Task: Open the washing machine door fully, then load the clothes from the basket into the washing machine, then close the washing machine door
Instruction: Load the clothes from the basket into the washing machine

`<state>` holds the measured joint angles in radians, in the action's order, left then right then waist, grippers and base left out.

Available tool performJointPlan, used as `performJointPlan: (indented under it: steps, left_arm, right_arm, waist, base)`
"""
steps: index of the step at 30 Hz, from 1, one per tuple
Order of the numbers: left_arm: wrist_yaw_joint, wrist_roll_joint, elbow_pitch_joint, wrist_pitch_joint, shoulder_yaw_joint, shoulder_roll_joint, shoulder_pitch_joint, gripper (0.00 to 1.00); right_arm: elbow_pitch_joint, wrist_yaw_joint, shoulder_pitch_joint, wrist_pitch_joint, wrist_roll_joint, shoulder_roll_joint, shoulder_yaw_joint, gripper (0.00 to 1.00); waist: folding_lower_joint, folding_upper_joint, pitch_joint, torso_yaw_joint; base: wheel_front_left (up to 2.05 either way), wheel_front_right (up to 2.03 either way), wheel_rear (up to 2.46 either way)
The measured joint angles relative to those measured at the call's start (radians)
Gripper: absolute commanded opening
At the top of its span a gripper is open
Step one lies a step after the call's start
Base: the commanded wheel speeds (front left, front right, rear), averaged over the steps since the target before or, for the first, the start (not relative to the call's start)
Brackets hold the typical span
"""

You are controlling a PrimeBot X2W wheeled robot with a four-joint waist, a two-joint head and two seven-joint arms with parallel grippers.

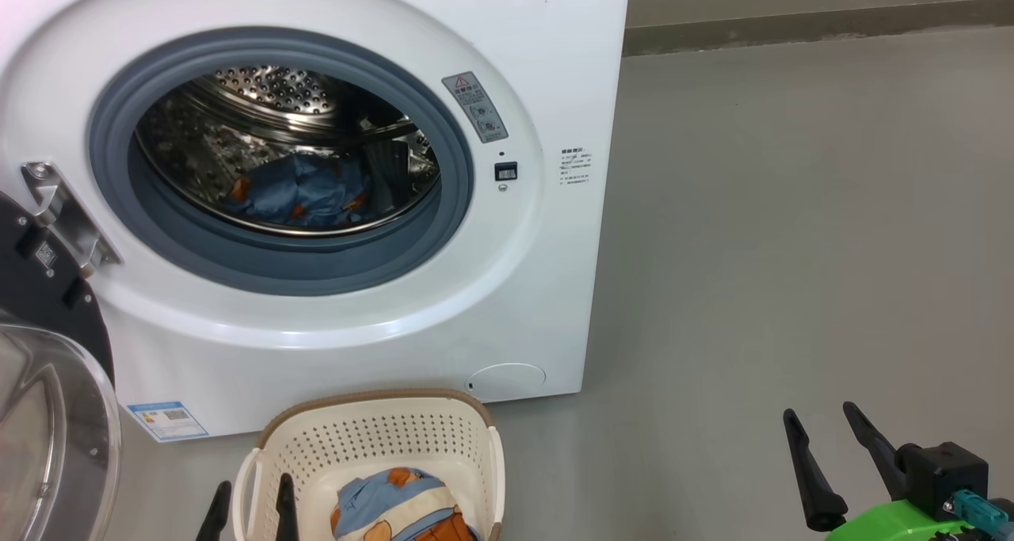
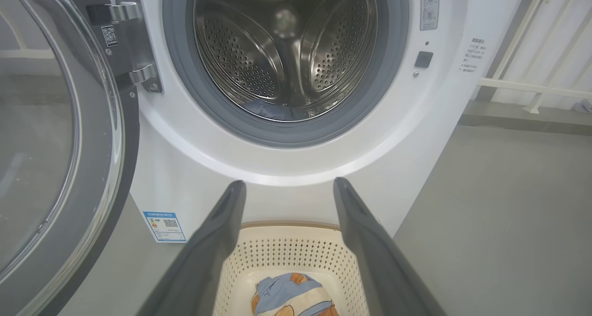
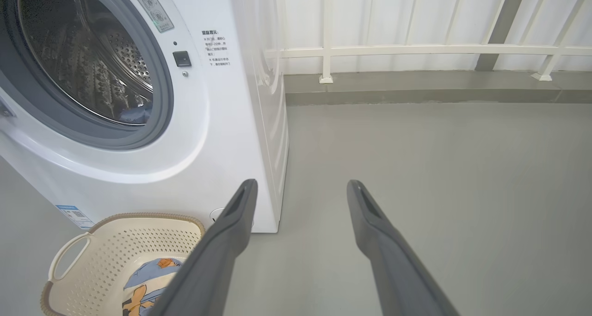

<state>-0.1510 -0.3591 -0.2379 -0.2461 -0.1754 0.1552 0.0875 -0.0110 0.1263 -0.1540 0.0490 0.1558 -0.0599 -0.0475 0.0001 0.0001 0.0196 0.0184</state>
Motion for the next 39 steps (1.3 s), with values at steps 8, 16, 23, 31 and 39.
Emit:
performJointPlan:
  steps: [8, 16, 23, 31, 39]
  left_arm:
    - [-0.001, 0.000, 0.000, 0.001, -0.005, 0.003, 0.000, 1.00]
    - [-0.008, 0.000, -0.001, 0.009, -0.015, 0.007, -0.001, 1.00]
    - [-0.008, 0.000, -0.020, 0.016, -0.026, 0.009, -0.011, 1.00]
    - [0.034, 0.000, -0.130, 0.030, -0.067, 0.011, -0.132, 1.00]
    - [0.101, 0.000, -0.383, 0.052, -0.092, 0.002, -0.326, 1.00]
  right_arm:
    - [-0.007, 0.000, -0.003, 0.000, 0.000, 0.003, -0.003, 1.00]
    - [-0.009, 0.000, -0.014, 0.000, 0.000, 0.008, -0.011, 1.00]
    - [-0.016, 0.000, -0.014, 0.000, 0.000, 0.014, -0.016, 1.00]
    - [-0.035, 0.000, 0.006, 0.000, -0.009, 0.016, -0.026, 1.00]
    - [-0.062, 0.000, 0.064, 0.000, -0.010, 0.011, -0.026, 1.00]
  waist:
    - [0.0000, 0.0000, -0.004, -0.002]
    - [0.0000, 0.0000, -0.014, -0.007]
    - [0.0000, -0.0001, -0.033, -0.009]
    - [0.0000, 0.0000, -0.097, -0.011]
    - [0.0000, 0.0000, -0.195, 0.000]
  base:
    - [0.00, 0.00, 0.00]
    - [0.00, 0.00, 0.00]
    - [0.00, 0.00, 0.00]
    - [0.00, 0.00, 0.00]
    - [0.00, 0.00, 0.00]
